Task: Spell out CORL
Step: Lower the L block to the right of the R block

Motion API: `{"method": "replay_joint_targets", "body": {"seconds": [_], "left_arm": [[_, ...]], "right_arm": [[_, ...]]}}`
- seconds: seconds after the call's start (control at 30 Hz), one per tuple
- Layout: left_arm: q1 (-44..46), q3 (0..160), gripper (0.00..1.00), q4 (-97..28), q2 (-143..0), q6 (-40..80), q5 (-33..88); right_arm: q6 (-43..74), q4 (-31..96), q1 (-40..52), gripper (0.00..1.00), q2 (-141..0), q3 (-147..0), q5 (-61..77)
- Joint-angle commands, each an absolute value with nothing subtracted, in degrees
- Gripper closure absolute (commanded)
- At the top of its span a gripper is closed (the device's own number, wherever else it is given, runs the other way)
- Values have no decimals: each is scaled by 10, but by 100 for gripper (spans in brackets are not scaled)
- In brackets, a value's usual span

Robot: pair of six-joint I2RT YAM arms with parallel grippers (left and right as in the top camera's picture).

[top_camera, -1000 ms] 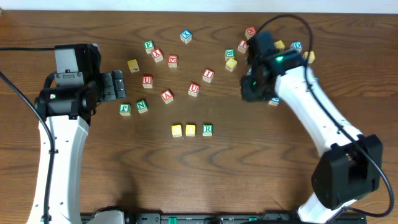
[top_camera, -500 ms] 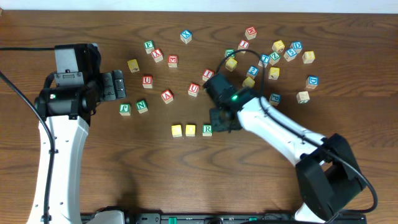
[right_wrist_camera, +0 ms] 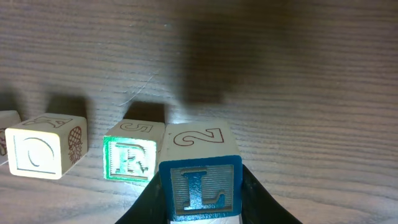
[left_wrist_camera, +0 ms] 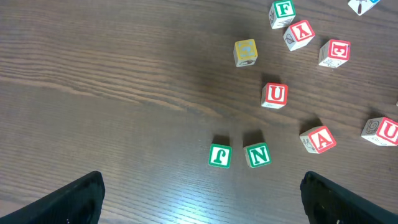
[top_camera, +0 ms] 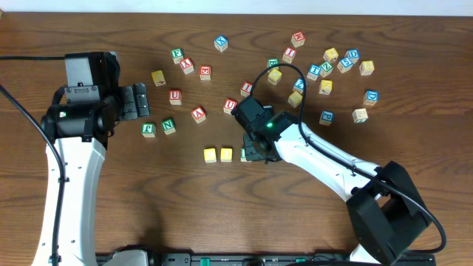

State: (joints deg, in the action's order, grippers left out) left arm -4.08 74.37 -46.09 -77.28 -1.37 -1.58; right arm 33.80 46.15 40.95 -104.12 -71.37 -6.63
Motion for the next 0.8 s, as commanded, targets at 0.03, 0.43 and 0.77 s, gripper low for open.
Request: {"method": "replay_joint_targets", "body": {"seconds": [0.03,0.43,0.77], "left_arm": [[-43,746,1,-461,-776,-17,-13],[-43,746,1,-461,-776,-17,-13],[-43,746,1,-461,-776,-17,-13]], "right_arm": [[363,460,411,77,-1032,-700,-98],[388,448,411,77,-1032,-666,-99],[402,422,414,77,-1032,-644,-95]]}}
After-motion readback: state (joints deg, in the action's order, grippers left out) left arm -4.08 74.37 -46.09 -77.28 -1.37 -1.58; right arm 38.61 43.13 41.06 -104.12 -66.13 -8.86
